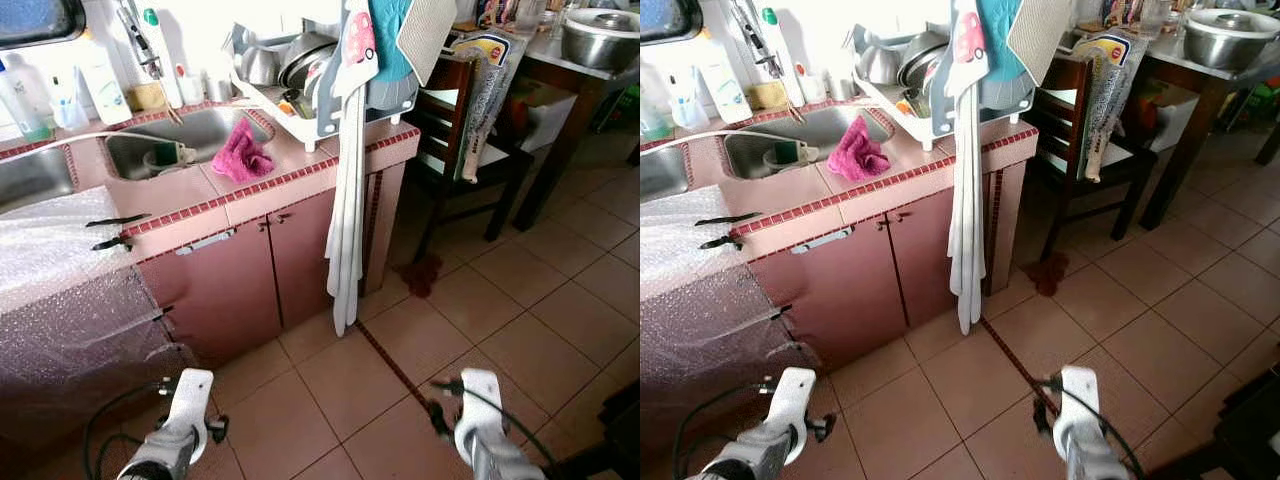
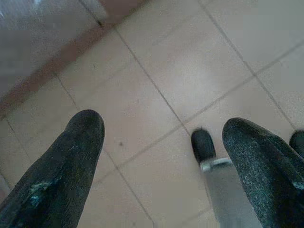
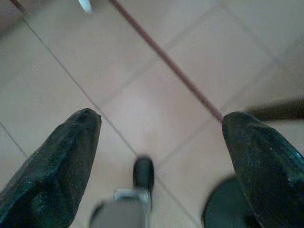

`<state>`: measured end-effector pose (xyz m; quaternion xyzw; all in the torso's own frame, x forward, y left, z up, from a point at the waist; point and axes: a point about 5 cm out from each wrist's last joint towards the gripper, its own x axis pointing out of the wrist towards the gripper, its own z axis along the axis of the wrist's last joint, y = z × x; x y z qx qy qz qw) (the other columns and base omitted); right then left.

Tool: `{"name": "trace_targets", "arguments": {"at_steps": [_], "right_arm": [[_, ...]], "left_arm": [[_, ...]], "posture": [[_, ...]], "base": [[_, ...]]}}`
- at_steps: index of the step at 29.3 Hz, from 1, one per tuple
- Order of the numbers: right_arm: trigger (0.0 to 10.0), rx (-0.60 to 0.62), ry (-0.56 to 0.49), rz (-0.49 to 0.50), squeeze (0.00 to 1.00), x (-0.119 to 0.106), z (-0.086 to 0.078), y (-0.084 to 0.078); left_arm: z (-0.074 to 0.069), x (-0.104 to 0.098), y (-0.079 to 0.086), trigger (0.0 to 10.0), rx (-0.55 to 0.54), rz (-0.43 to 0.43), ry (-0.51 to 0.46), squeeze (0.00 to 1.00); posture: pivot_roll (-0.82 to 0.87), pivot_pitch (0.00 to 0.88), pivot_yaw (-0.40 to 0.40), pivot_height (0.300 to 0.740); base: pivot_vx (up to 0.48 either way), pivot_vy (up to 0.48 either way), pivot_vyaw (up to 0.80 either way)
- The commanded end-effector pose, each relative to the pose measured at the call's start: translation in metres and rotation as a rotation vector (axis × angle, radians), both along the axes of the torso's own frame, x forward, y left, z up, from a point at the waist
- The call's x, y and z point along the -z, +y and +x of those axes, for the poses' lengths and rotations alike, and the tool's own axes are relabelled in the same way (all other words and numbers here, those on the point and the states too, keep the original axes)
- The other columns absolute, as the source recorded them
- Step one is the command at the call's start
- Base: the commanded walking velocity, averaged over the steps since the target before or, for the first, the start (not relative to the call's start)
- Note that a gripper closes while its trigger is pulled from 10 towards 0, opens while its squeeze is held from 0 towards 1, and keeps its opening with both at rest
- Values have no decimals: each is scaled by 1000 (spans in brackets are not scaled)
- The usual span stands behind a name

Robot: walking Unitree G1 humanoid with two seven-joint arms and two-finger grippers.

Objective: Kitchen organization

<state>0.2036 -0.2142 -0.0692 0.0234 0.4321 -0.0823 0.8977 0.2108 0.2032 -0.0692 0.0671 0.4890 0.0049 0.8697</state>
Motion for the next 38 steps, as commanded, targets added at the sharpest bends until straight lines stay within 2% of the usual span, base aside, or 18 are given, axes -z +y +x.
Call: {"name": "trace_targets", "arguments": {"at_steps": [1, 3, 4, 10, 11, 12, 14, 18, 19, 29, 33, 38], "right_arm": [[10000, -10, 16, 4, 0, 1, -2, 0], [10000, -31, 40, -5, 0, 6, -10, 0], [10000, -21, 74, -11, 0, 11, -21, -3], [10000, -11, 101, -6, 0, 15, -30, -2], [10000, -11, 101, -6, 0, 15, -30, -2], [10000, -11, 100, 2, 0, 15, -29, -1], [10000, -13, 98, 5, 0, 15, -29, 0], [10000, -31, 90, -2, 0, 14, -27, 0], [10000, -45, 82, 0, 0, 12, -23, 1], [10000, -71, 72, 9, 0, 11, -17, 9], [10000, -83, 61, 17, 0, 10, -14, 11], [10000, -91, 51, 18, 0, 7, -8, 13]], "left_arm": [[-1, 1, 1, 10000, -12, 3, 4, 0], [-4, 2, 1, 10000, -28, -7, 13, 0], [-6, 3, -1, 10000, -45, -15, 20, 0], [-12, 8, -9, 10000, -53, -18, 47, 0], [-12, 8, -9, 10000, -53, -18, 47, 0], [-14, 11, -19, 10000, -59, -28, 52, 0], [-14, 11, -26, 10000, -65, -39, 52, 0], [-12, 11, -31, 10000, -63, -41, 50, 0], [-7, 9, -41, 10000, -58, -63, 40, 0], [-3, 7, -64, 10000, -45, -75, 36, 0], [-2, 7, -54, 10000, -24, -47, 35, 0], [2, 4, -53, 10000, 17, 9, 30, 0]], "posture": [[-24, 0, 34, 740], [-25, 0, 40, 740], [-28, 0, 44, 740], [-32, 0, 50, 740], [-32, 0, 50, 740], [-33, 0, 50, 740], [-31, 0, 48, 740], [-28, 0, 45, 740], [-25, 0, 44, 740], [-22, 0, 43, 740], [-18, 0, 43, 740], [-1, 0, 48, 740]], "base": [[0, 0, 0], [0, 0, 0], [0, 0, 0], [0, 0, 0], [0, 0, 0], [0, 0, 0], [0, 0, 0], [0, 0, 0], [0, 0, 0], [0, 0, 0], [0, 0, 0], [0, 0, 0]]}}
